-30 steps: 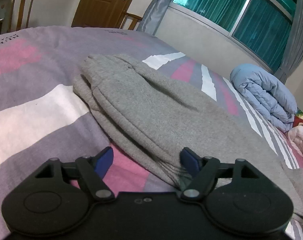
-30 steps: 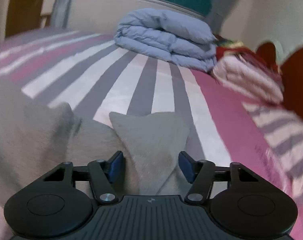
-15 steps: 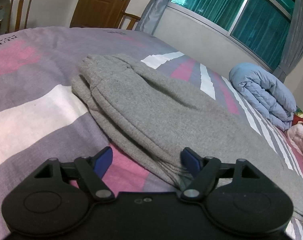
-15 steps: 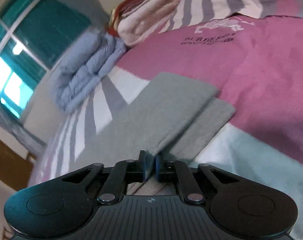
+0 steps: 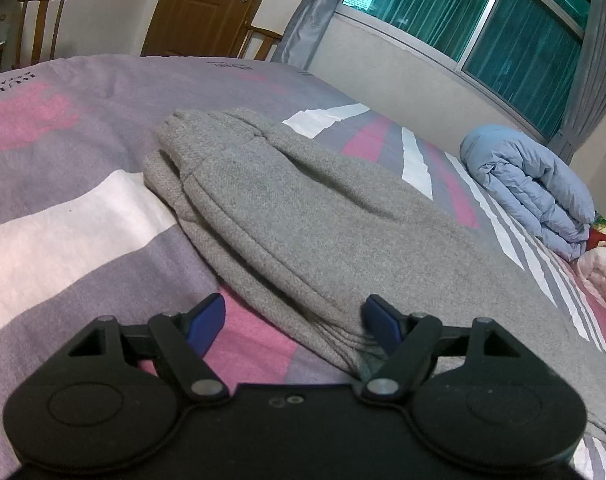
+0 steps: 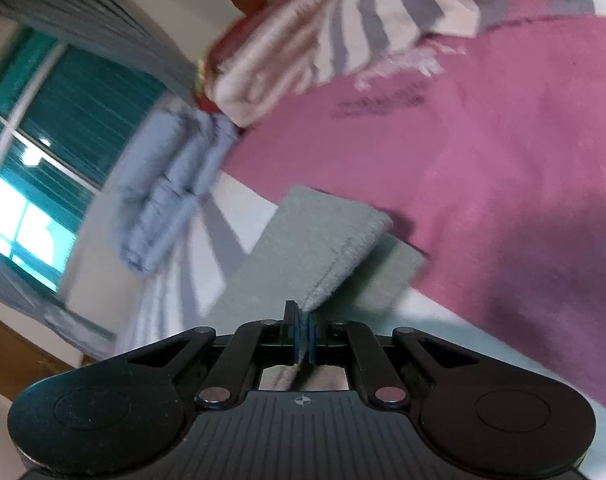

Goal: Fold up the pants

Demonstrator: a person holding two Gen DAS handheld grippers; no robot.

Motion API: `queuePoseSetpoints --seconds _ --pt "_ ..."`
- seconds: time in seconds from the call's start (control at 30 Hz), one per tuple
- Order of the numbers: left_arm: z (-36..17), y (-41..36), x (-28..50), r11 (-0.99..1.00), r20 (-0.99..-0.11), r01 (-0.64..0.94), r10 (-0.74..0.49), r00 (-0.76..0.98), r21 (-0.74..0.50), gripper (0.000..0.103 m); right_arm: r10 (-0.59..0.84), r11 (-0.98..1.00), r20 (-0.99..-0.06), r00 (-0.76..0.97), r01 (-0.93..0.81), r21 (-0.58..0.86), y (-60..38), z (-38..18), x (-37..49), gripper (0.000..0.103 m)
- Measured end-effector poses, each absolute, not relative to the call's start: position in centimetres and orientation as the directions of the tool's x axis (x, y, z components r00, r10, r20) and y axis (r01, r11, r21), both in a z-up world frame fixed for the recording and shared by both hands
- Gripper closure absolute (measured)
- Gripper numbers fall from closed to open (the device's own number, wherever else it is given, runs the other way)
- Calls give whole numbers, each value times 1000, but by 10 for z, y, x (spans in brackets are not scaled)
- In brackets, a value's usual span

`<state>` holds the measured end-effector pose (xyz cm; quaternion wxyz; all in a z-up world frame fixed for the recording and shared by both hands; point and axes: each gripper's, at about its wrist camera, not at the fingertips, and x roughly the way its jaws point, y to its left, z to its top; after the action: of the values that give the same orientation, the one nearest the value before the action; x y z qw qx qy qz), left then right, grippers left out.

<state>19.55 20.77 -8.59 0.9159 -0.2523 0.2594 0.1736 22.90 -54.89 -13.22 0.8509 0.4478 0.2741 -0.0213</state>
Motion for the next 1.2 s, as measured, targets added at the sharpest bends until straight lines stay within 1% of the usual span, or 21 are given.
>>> queuePoseSetpoints --seconds 0.03,0.1,0.13,0.17,0.23,0.27,0.33,0.47,0.5,0.53,0.57,0.6,0.67,0.83,1.2 --pt "-86 208 195 813 -562 -448 187 806 -372 33 227 590 -490 841 281 756 -551 -134 228 99" --pt "-86 207 196 812 -563 -449 188 805 -372 33 220 612 -478 850 262 746 -556 -126 217 85" --pt "-86 207 196 812 -563 -450 188 805 -372 33 190 631 -466 864 257 732 -558 -119 206 70" --pt "-86 207 196 812 -563 -450 189 805 -371 33 169 632 -442 881 247 735 -562 -114 195 65" --pt "-86 208 195 813 -562 -449 188 805 -371 33 171 595 -402 900 231 770 -569 -113 172 65" --pt "-86 208 195 813 -562 -449 188 805 -371 33 160 587 -404 901 242 772 -571 -114 165 65" --pt "-86 208 195 813 -562 -449 188 805 -371 33 177 567 -440 881 274 777 -575 -124 163 65" --pt "-86 208 196 812 -563 -450 188 805 -371 33 196 565 -439 877 265 782 -573 -128 170 67" --pt "-86 208 196 812 -563 -450 189 805 -371 33 210 558 -435 875 258 789 -572 -128 175 71" --pt "-86 208 196 812 -563 -451 190 804 -370 33 210 570 -453 866 268 776 -570 -128 182 84" --pt "-85 208 196 812 -563 -452 191 804 -370 33 202 583 -483 852 292 758 -569 -129 187 100" --pt "-85 208 196 812 -563 -452 191 804 -370 33 192 584 -514 836 323 745 -569 -131 191 101" --pt "-85 208 196 812 -562 -452 191 804 -370 33 193 580 -526 828 336 742 -569 -134 193 101" --pt "-85 208 196 812 -563 -452 192 804 -370 33 204 530 -472 858 308 790 -572 -137 185 101" --pt "-85 208 196 812 -563 -452 192 804 -369 33 212 473 -445 870 307 826 -568 -142 183 101"
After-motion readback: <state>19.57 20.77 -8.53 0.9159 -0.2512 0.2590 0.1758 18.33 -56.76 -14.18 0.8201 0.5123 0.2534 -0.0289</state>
